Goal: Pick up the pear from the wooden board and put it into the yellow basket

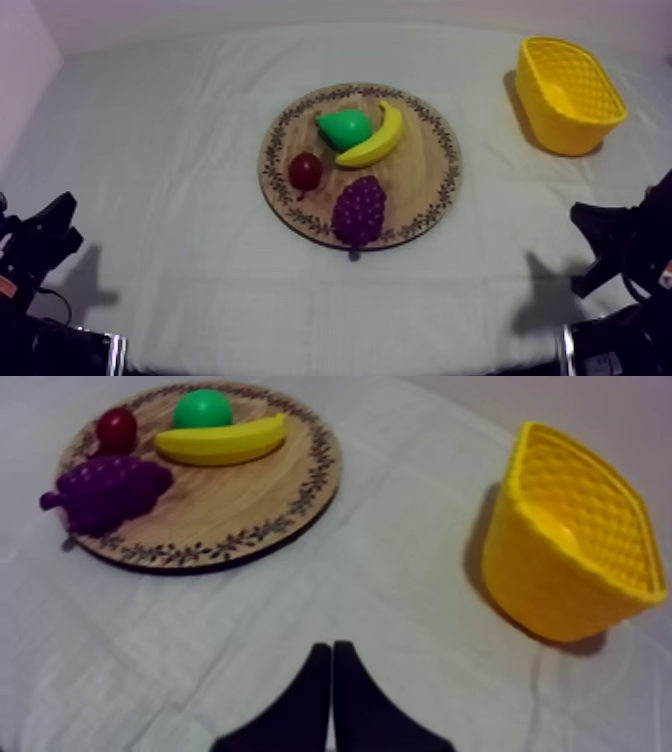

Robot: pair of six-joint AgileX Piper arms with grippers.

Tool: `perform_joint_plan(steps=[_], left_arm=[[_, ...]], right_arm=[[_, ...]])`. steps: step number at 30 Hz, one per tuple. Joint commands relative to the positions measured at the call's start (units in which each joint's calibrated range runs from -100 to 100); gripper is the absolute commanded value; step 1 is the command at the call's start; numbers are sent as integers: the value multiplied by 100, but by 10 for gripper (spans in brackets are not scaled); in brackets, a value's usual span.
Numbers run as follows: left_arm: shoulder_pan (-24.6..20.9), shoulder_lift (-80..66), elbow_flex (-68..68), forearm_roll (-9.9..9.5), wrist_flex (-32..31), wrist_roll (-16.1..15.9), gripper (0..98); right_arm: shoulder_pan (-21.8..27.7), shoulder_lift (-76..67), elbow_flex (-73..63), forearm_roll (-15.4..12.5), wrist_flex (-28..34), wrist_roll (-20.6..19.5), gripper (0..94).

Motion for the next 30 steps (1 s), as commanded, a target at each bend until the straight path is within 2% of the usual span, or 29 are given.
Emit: perform_joint_plan(steps=[1,3,5,7,11,14,21,30], left_arm=[[-1,0,-2,-2,0,2,1],[-1,0,-2,-2,0,0,1],[-1,0,-2,-2,0,2,1],[-1,0,-2,-2,0,2,1],[-1,0,-2,-2,0,2,1],[-1,0,-2,-2,0,2,1],[-1,0,-2,-2,0,2,1],[-1,0,-2,-2,0,2,1]], right_arm=[[-396,943,-228,530,-145,-534,4],[-515,1568,-630,722,-106,-707,4],[-551,2157,-1182,771,19,-721,4],[-504,2760,-1853,676,210,-530,4],[-311,3863,-3384,227,862,122,4],[-260,4604,-4498,2,1441,528,3],[-345,6154,-6810,-251,2665,1154,7],[-862,8140,-9592,-376,4358,1711,8]])
